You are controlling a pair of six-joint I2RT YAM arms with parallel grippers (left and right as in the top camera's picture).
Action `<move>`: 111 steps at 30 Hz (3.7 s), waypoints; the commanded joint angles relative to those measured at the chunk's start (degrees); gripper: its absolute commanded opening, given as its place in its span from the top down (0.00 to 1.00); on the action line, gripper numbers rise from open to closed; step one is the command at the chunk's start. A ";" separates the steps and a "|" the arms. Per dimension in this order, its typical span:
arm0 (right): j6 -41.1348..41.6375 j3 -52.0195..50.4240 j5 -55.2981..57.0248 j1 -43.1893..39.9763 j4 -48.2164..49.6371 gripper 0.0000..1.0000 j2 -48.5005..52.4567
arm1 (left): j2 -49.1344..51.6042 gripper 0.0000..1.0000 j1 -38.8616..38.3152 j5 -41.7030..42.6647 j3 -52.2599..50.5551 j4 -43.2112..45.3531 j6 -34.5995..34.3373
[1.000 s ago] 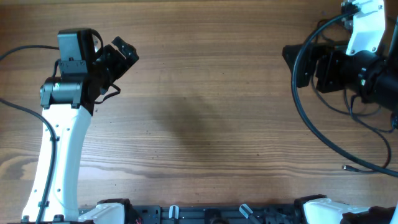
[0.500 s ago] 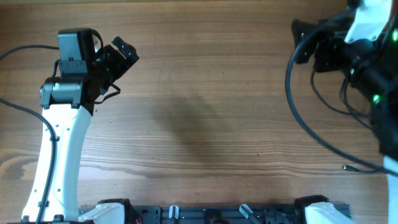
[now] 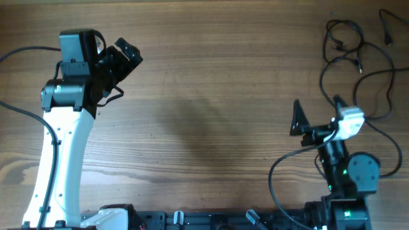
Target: Untangle cables
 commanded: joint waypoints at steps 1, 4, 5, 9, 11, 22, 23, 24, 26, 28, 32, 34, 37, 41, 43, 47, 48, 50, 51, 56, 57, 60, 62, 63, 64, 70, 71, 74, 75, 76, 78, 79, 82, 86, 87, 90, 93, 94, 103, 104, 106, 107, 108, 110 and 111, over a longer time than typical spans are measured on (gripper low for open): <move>-0.26 -5.42 1.57 -0.31 0.83 0.00 -7.98 | 0.22 0.00 0.24 -0.57 0.15 0.09 -0.07; -0.35 -8.63 1.64 -0.31 0.28 0.00 -13.64 | 0.22 0.00 0.24 -0.55 0.15 0.09 -0.07; -0.33 -9.44 1.81 -0.31 -0.04 0.00 -15.02 | 0.22 0.00 0.24 -0.55 0.15 0.09 -0.07; -0.35 -12.59 1.84 -0.31 -0.20 0.00 -17.94 | 0.22 0.00 0.24 -0.55 0.15 0.09 -0.07; -0.22 -14.58 2.01 -0.31 -0.11 0.00 -18.43 | 0.22 0.00 0.24 -0.55 0.15 0.09 -0.07; -0.22 -15.06 2.64 -0.28 -2.84 0.00 -18.16 | 0.22 0.00 0.24 -0.57 0.15 0.09 -0.07; -0.22 -15.06 2.64 -0.28 -2.84 0.00 -18.16 | 0.22 0.00 0.24 -0.57 0.15 0.09 -0.07; -0.22 -15.06 2.64 -0.28 -2.84 0.00 -18.16 | 0.22 0.00 0.24 -0.57 0.15 0.09 -0.07; -0.24 -15.06 2.64 -0.28 -2.84 0.00 -18.16 | 0.22 0.00 0.24 -0.55 0.15 0.09 -0.07; -0.20 -15.06 2.64 -0.28 -2.84 0.00 -18.16 | 0.22 0.00 0.24 -0.55 0.15 0.09 -0.07; -0.22 -15.06 2.64 -0.28 -2.84 0.00 -18.16 | 0.22 0.00 0.24 -0.59 0.15 -0.57 0.20; -0.22 -15.06 2.64 -0.28 -2.84 0.00 -18.16 | 0.22 0.00 0.24 -0.59 0.15 -3.37 0.15; -0.20 -15.06 2.64 -0.28 -2.84 0.00 -18.16 | 0.22 0.00 0.39 -2.36 0.13 -4.09 0.42; -0.20 -15.06 2.64 -0.28 -2.84 0.00 -18.16 | -1.84 0.00 0.11 -0.66 -1.51 2.67 14.64; -0.20 -15.06 2.64 -0.28 -2.84 0.00 -18.16 | -5.68 0.00 0.13 2.45 -4.39 6.36 21.57; -0.22 -15.06 2.64 -0.28 -2.84 0.00 -18.16 | -17.05 0.00 0.13 5.57 -15.45 14.75 30.73; -0.22 -15.06 2.64 -0.28 -2.84 0.00 -18.16 | -19.78 0.00 0.13 6.03 -18.49 17.14 31.85; -0.22 -15.06 2.64 -0.28 -2.84 0.00 -18.16 | -27.39 0.00 0.15 6.43 -26.67 22.56 33.97; -0.22 -15.06 2.64 -0.28 -2.84 0.00 -18.16 | -32.02 0.00 0.15 6.40 -31.23 25.07 34.99; -0.22 -15.06 2.64 -0.28 -2.84 0.00 -18.16 | -53.29 0.00 0.52 6.08 -51.30 33.97 39.23; -0.20 -15.06 2.64 -0.28 -2.84 0.00 -18.16 | -56.61 0.00 0.81 6.03 -54.25 34.67 39.19; -0.22 -15.06 2.64 -0.28 -2.84 0.00 -18.16 | -65.68 0.00 1.09 4.74 -61.99 36.06 39.17; -0.22 -15.06 2.64 -0.28 -2.84 0.00 -18.16 | -70.99 0.00 1.11 4.17 -65.88 36.02 39.17; -0.22 -15.06 2.64 -0.28 -2.84 0.00 -18.16 | -72.43 0.00 1.09 3.98 -66.99 36.00 39.17; -0.24 -15.06 2.64 -0.28 -2.84 0.00 -18.16 | -73.53 0.00 1.11 3.98 -67.84 36.00 39.17; -0.22 -15.06 2.64 -0.28 -2.84 0.00 -18.16 | -78.62 0.00 1.09 3.76 -72.22 35.98 39.19; -0.22 -15.06 2.64 -0.28 -2.84 0.00 -18.16 | -79.01 0.00 1.09 3.76 -72.61 35.93 39.19; -0.22 -15.06 2.64 -0.28 -2.84 0.00 -18.16 | -79.12 0.00 1.09 3.76 -73.05 35.98 39.17; -0.20 -15.06 2.64 -0.28 -2.84 0.00 -18.16 | -79.12 0.00 1.09 3.78 -73.05 35.95 39.17; -0.24 -15.06 2.64 -0.28 -2.84 0.00 -18.16 | -79.12 0.00 1.09 3.78 -73.05 35.95 39.17; -0.22 -15.06 2.64 -0.28 -2.84 0.00 -18.16 | -79.12 0.00 1.09 3.78 -73.05 35.95 39.15; -0.22 -15.06 2.64 -0.28 -2.84 0.00 -18.16 | -79.12 0.00 1.09 3.78 -73.05 35.98 39.17; -0.22 -15.06 2.64 -0.28 -2.84 0.00 -18.16 | -79.01 0.00 1.09 3.78 -73.05 35.98 39.17; -0.22 -15.06 2.64 -0.28 -2.84 0.00 -18.16 | -79.01 0.00 1.09 3.78 -73.05 35.98 39.17; -0.22 -15.06 2.64 -0.28 -2.84 0.00 -18.16 | -79.01 0.00 1.09 3.78 -73.05 35.98 39.17; -0.20 -15.06 2.64 -0.28 -2.84 0.00 -18.16 | -79.01 0.00 1.09 3.78 -73.05 35.98 39.17; -0.20 -15.06 2.64 -0.28 -2.84 0.00 -18.16 | -78.97 0.00 1.09 3.78 -73.05 35.98 39.17; -0.22 -15.06 2.64 -0.28 -2.84 0.00 -18.16 | -78.97 0.00 1.09 3.78 -73.05 35.98 39.17; -0.22 -15.06 2.64 -0.28 -2.84 0.00 -18.16 | -78.97 0.00 1.09 3.78 -73.05 35.98 39.17; -0.22 -15.06 2.64 -0.28 -2.84 0.00 -18.16 | -78.97 0.00 1.09 3.78 -73.05 35.98 39.17; -0.20 -15.06 2.64 -0.28 -2.84 0.00 -18.16 | -78.97 0.00 1.09 3.78 -73.05 35.98 39.17; -0.22 -15.06 2.64 -0.28 -2.84 0.00 -18.16 | -78.97 0.00 1.09 3.78 -73.05 35.98 39.17; -0.22 -15.06 2.64 -0.28 -2.84 0.00 -18.16 | -78.97 0.00 1.09 3.78 -73.05 35.98 39.17; -0.22 -15.06 2.64 -0.28 -2.84 0.00 -18.16 | -78.97 0.00 1.09 3.78 -73.05 35.98 39.17; -0.22 -15.06 2.64 -0.28 -2.84 0.00 -18.16 | -78.97 0.00 1.09 3.78 -73.05 35.98 39.17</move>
